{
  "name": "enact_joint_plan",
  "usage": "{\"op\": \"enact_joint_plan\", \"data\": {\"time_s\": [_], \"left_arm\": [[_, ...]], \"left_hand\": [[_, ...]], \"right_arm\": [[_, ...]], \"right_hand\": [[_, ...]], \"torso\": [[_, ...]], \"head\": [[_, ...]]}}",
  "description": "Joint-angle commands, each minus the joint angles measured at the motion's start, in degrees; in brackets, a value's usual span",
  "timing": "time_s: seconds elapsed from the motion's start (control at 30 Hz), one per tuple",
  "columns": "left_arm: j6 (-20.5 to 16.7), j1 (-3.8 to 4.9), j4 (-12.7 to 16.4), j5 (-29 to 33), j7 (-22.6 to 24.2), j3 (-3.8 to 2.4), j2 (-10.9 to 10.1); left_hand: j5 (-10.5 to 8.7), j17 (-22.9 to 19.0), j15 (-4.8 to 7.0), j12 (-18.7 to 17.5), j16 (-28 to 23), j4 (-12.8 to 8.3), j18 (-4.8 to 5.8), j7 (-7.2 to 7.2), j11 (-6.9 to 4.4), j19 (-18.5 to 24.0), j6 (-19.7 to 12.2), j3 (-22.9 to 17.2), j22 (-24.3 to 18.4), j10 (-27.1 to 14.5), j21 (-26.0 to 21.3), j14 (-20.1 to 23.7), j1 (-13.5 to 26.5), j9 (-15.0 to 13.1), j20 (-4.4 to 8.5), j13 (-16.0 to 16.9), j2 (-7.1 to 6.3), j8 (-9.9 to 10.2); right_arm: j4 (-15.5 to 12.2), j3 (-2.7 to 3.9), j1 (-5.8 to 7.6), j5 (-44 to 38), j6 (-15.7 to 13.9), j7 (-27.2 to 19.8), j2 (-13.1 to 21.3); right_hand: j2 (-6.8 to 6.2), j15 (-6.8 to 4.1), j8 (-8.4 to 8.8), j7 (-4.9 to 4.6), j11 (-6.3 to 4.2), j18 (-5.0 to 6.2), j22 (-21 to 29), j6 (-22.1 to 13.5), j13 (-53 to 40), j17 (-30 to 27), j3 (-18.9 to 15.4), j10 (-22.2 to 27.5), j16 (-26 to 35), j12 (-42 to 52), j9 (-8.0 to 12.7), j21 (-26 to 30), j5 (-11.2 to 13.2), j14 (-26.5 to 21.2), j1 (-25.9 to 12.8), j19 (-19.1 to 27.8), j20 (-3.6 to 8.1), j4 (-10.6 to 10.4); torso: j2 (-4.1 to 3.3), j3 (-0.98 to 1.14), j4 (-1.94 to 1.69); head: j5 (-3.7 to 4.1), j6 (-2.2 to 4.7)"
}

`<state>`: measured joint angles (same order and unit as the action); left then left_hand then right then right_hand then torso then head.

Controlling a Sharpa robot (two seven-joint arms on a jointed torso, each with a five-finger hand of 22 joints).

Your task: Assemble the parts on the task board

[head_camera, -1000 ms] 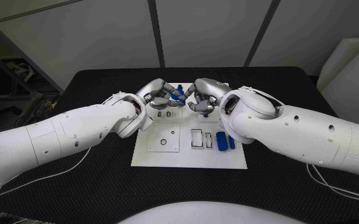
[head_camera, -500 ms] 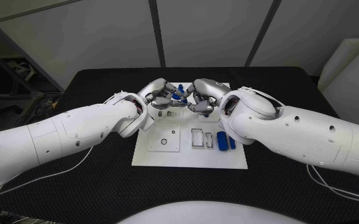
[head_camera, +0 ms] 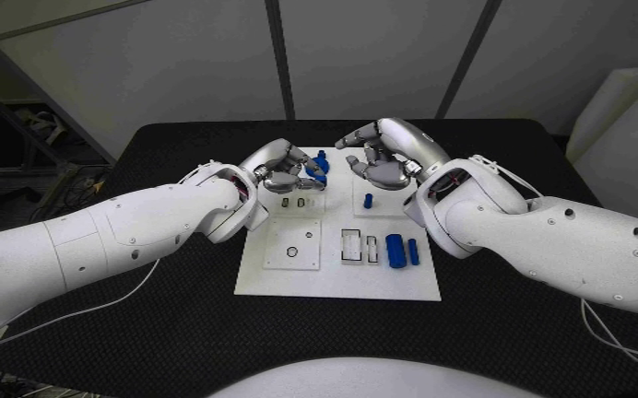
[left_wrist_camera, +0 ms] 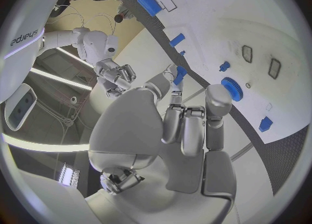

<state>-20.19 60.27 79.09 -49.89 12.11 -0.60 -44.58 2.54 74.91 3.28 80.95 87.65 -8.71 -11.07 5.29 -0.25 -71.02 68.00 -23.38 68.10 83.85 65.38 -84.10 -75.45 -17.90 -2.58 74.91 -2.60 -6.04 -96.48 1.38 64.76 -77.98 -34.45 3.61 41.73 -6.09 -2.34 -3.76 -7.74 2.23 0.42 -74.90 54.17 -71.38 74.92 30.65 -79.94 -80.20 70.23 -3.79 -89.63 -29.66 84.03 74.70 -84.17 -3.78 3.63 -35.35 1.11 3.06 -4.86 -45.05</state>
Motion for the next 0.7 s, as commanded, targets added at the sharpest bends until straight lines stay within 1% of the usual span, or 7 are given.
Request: {"op": "enact_joint_plan", "data": {"time_s": [0.03, 0.17, 0.27, 0.3, 0.4, 0.5, 0.7], "left_arm": [[0.6, 0.09, -0.4, -3.1, -0.1, -0.05, -0.1], [0.9, 0.09, -1.0, -5.8, 0.8, -0.04, -0.2], [1.0, 0.09, -1.4, -8.5, 2.0, -0.01, -0.1], [1.0, 0.09, -1.6, -9.5, 2.5, 0.03, 0.0], [1.2, 0.09, -2.4, -12.1, 4.2, 0.33, 0.3], [1.5, 0.10, -3.1, -13.4, 6.3, 0.74, 0.5], [4.2, 0.12, -4.9, -14.7, 10.8, 1.19, 1.2]], "left_hand": [[0.28, 10.5, 0.40, 0.1, -0.1, -0.3, 4.16, -1.39, -0.05, 0.2, 2.6, 0.1, 0.1, 0.1, 0.0, -4.4, -0.2, -2.1, -0.16, 8.7, 0.55, -0.3], [0.27, 10.3, 0.40, 0.0, -0.2, -0.4, 4.13, -1.38, -0.04, 0.2, 2.6, 0.1, 0.0, 0.0, -0.1, -4.4, -0.2, -2.1, -0.17, 8.7, 0.47, -0.4], [0.26, 10.2, 0.39, -0.2, -0.3, -0.4, 4.10, -1.38, -0.03, 0.3, 2.7, 0.2, -0.1, -0.1, -0.2, -4.4, -0.2, -2.0, -0.17, 8.5, 0.39, -0.4], [0.25, 10.1, 0.38, -0.5, -0.3, -0.5, 4.07, -1.37, -0.02, 0.4, 2.7, 0.3, -0.2, -0.3, -0.3, -4.3, -0.2, -2.0, -0.18, 8.3, 0.29, -0.4], [0.22, 10.0, 0.35, -1.8, -0.4, -0.6, 4.03, -1.36, 0.00, 0.6, 2.8, 0.4, -0.3, -1.2, -0.5, -4.3, -0.1, -1.9, -0.20, 7.4, 0.05, -0.3], [0.22, 9.9, 0.34, -2.0, -0.4, -0.7, 4.03, -1.35, 0.01, 0.6, 2.8, 0.5, -0.3, -1.3, -0.5, -4.2, -0.1, -1.9, -0.21, 7.3, 0.00, -0.3], [0.23, 10.0, 0.29, -2.1, -0.4, -0.8, 4.01, -1.26, 0.07, 0.8, 2.8, 0.4, -0.3, -1.4, -0.6, -4.2, -0.3, -1.7, -0.24, 7.2, 0.30, -0.1]], "right_arm": [[-0.5, 0.02, 0.08, 6.2, -5.7, -9.7, 1.2], [-0.2, 0.01, 0.09, 7.4, -4.8, -9.0, 3.2], [0.0, 0.01, 0.10, 7.6, -4.3, -8.4, 4.0], [0.0, 0.01, 0.10, 7.7, -4.1, -8.2, 4.2], [0.0, 0.01, 0.10, 7.8, -3.8, -7.8, 4.6], [0.0, 0.01, 0.10, 7.8, -3.6, -7.5, 4.8], [0.2, 0.01, 0.10, 7.7, -3.3, -6.8, 5.0]], "right_hand": [[-0.62, 0.17, 0.08, 0.01, 0.15, -0.42, -15.1, 0.2, 0.1, 1.0, 0.2, 0.5, 0.2, -0.4, 0.0, -0.4, -0.7, 3.0, 0.2, -5.8, -0.32, 0.6], [-0.64, 0.17, 0.08, 0.01, 0.15, -0.42, -15.1, 0.2, 0.1, 1.0, 0.5, 0.5, 0.2, -0.4, 0.0, -0.4, -1.2, 3.0, 0.3, -5.8, -0.30, 1.1], [-0.64, 0.17, 0.08, 0.01, 0.14, -0.42, -15.1, 0.2, 0.1, 1.0, 0.6, 0.5, 0.2, -0.4, 0.0, -0.4, -1.3, 3.0, 0.3, -5.8, -0.30, 1.1], [-0.64, 0.17, 0.08, 0.01, 0.14, -0.42, -15.1, 0.2, 0.1, 1.0, 0.6, 0.5, 0.2, -0.4, 0.0, -0.4, -1.3, 3.0, 0.3, -5.8, -0.30, 1.2], [-0.64, 0.17, 0.08, 0.01, 0.14, -0.42, -15.1, 0.2, 0.1, 1.1, 0.6, 0.5, 0.2, -0.4, 0.0, -0.4, -1.4, 3.0, 0.3, -5.8, -0.30, 1.2], [-0.63, 0.17, 0.08, 0.00, 0.14, -0.42, -15.1, 0.2, 0.1, 1.0, 0.7, 0.5, 0.2, -0.4, 0.0, -0.4, -1.4, 3.0, 0.3, -5.8, -0.30, 1.2], [-0.62, 0.17, 0.08, 0.00, 0.15, -0.42, -15.1, 0.2, 0.1, 1.0, 0.7, 0.5, 0.2, -0.4, 0.0, -0.4, -1.5, 3.0, 0.3, -5.8, -0.30, 1.3]], "torso": [[0.01, -0.01, -0.02], [0.03, -0.11, 0.01], [-0.01, -0.07, -0.05], [-0.01, -0.08, -0.06], [-0.06, -0.08, -0.07], [-0.06, -0.09, -0.08], [-0.09, -0.11, -0.09]], "head": [[-0.08, -0.09], [-0.13, -0.22], [-0.11, -0.27], [-0.12, -0.27], [-0.11, -0.46], [-0.07, -0.61], [-0.11, -0.77]]}}
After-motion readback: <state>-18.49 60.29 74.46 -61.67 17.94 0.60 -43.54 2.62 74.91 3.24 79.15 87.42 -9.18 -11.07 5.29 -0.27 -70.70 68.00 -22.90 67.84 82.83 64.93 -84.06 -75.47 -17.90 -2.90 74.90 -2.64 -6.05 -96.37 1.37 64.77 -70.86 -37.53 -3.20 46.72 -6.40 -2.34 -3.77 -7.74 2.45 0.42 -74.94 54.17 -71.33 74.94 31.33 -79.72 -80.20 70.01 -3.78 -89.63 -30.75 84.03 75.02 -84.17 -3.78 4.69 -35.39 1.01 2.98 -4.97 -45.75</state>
